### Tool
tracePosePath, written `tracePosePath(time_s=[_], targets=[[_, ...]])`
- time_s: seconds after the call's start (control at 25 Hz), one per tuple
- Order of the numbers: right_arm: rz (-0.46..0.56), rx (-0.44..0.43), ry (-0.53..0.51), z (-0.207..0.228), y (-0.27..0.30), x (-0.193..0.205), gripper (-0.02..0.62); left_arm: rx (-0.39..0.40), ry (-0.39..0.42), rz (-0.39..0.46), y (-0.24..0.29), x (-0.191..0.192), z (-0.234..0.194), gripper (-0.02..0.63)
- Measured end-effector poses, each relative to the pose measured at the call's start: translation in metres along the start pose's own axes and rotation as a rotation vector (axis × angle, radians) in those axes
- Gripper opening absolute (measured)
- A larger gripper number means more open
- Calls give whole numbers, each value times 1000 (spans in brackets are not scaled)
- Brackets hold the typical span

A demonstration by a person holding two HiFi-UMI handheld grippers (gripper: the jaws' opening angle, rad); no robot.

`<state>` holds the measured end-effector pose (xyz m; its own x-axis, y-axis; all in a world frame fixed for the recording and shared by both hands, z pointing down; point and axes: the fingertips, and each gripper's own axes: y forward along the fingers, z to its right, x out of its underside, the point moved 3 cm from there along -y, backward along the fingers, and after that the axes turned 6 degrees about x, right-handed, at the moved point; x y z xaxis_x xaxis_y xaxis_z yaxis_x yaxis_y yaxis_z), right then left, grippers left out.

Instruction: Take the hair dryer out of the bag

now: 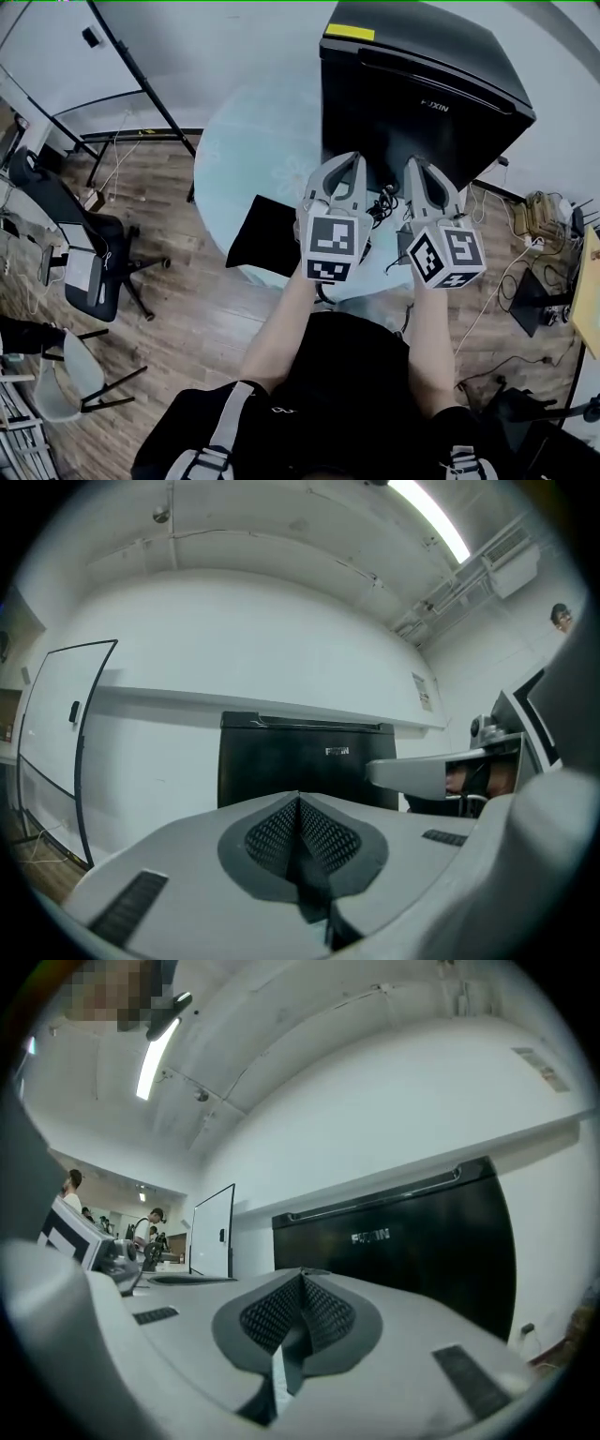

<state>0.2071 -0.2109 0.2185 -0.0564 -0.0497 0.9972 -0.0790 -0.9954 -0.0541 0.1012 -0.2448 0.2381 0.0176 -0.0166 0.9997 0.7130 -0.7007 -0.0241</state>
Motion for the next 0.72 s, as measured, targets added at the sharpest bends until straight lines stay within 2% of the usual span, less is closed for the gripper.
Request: tracePosePath(time_s=[0.16, 0.52, 0.72], targets=[[-29, -31, -1, -8, -1, 5, 2, 20, -6, -8, -3, 6, 12, 12], [-57, -35, -59, -14, -4, 10, 2, -18, -60, -11, -9, 16, -8, 12], [-76, -30, -78, -9, -6, 12, 2, 15, -68, -2, -4, 18, 0, 12]])
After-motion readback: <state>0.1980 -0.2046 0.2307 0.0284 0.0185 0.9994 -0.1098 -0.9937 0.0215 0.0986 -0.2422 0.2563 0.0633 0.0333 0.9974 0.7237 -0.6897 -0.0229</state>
